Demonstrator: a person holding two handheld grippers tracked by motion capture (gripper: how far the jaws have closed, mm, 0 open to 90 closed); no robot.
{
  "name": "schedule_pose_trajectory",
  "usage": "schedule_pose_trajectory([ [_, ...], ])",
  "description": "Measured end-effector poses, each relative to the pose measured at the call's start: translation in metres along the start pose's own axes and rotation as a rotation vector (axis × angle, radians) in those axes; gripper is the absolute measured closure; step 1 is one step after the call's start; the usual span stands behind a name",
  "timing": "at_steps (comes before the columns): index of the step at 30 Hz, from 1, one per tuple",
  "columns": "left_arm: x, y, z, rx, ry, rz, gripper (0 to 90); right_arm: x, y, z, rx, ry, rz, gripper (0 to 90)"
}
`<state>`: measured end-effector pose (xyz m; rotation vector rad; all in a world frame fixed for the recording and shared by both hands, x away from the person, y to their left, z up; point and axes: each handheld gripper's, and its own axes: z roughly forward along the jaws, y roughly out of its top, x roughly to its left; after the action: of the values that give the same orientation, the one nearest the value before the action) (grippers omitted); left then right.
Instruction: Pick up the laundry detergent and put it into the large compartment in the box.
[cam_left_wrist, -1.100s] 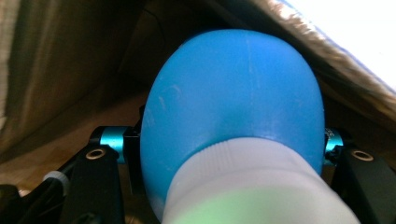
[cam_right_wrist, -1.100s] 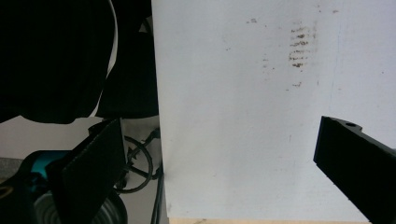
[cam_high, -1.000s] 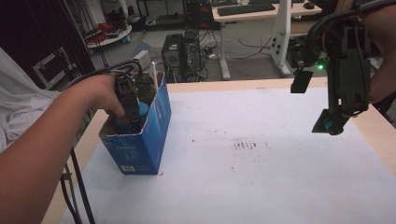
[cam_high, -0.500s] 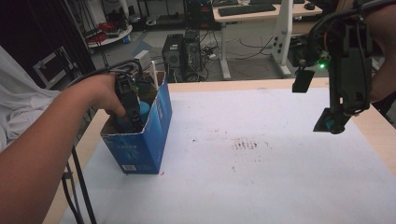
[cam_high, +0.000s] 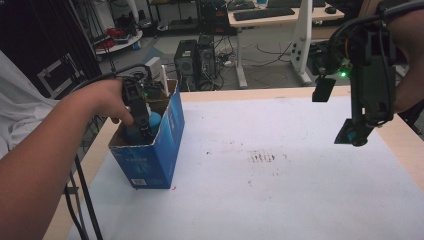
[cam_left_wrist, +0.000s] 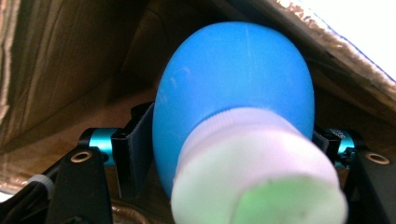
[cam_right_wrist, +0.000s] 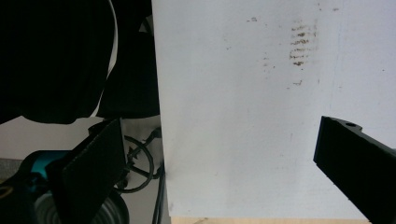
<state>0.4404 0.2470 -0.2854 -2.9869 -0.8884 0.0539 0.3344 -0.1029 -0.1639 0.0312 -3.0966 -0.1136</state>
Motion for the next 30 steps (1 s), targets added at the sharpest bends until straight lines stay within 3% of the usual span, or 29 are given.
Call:
schedule_pose_trajectory([
  [20,-0.006,-0.002,-0.018,0.006,0.029,-0.022,22.5,-0.001,-0.006,0.002,-0.004,0.001,0.01,1.6],
  [30,-0.013,-0.003,-0.038,-0.01,0.038,0.009,16.7,-0.002,-0.007,0.001,0.0,-0.003,0.011,1.6],
])
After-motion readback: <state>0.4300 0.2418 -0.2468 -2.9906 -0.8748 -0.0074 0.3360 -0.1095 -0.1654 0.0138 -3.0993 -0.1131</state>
